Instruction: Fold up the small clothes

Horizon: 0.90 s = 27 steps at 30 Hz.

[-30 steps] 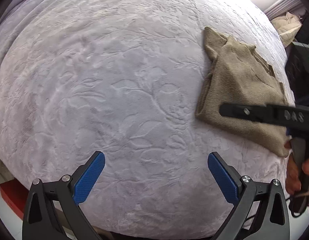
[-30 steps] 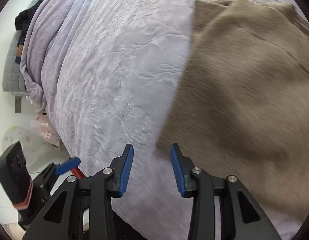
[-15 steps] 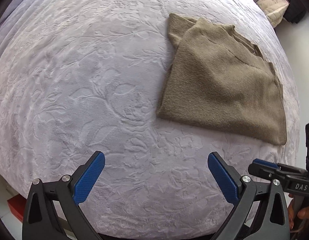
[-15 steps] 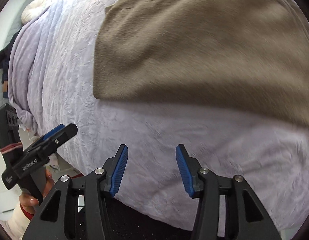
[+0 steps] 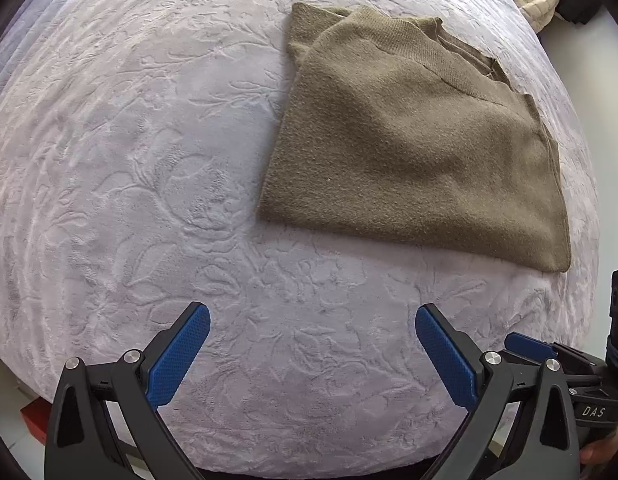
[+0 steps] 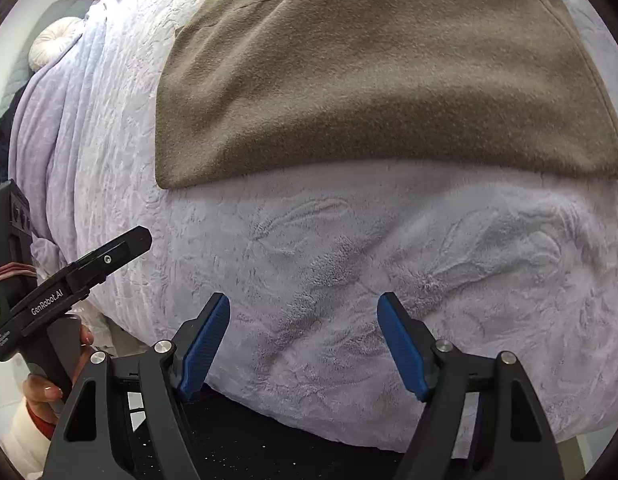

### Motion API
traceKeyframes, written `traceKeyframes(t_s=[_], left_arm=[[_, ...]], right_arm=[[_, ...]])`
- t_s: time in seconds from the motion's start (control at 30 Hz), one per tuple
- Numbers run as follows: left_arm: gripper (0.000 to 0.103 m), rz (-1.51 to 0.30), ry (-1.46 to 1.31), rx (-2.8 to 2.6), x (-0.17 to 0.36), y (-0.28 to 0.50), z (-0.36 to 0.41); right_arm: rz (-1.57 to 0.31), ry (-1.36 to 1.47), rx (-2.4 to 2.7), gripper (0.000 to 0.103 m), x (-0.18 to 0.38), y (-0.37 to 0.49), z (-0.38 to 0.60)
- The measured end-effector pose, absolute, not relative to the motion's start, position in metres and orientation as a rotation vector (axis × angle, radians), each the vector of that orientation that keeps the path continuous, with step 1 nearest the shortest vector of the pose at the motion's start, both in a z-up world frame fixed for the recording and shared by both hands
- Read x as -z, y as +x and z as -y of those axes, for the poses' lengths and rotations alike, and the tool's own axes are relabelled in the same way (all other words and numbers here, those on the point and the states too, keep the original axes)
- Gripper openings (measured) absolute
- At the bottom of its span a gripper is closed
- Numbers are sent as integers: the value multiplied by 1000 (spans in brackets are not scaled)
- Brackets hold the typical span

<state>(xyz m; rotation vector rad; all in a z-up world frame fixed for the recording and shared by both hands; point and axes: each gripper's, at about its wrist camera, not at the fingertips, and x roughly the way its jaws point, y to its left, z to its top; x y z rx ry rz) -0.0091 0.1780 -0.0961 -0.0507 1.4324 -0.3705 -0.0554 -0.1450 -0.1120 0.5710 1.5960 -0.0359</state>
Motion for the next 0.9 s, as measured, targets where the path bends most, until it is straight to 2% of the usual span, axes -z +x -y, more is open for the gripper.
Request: traceKeyframes(t_s=[0.43, 0.67, 0.9], left_arm=[[103, -1551, -310, 389, 127, 3, -197], [103, -1577, -609, 551, 160, 21, -192], [103, -1507, -819, 620, 173, 38, -178]], right_arm=[[-1619, 629, 50, 79, 123, -70, 155], [-1623, 631, 54, 79, 123, -69, 157], [-1637, 638, 42, 79, 128, -72, 157]])
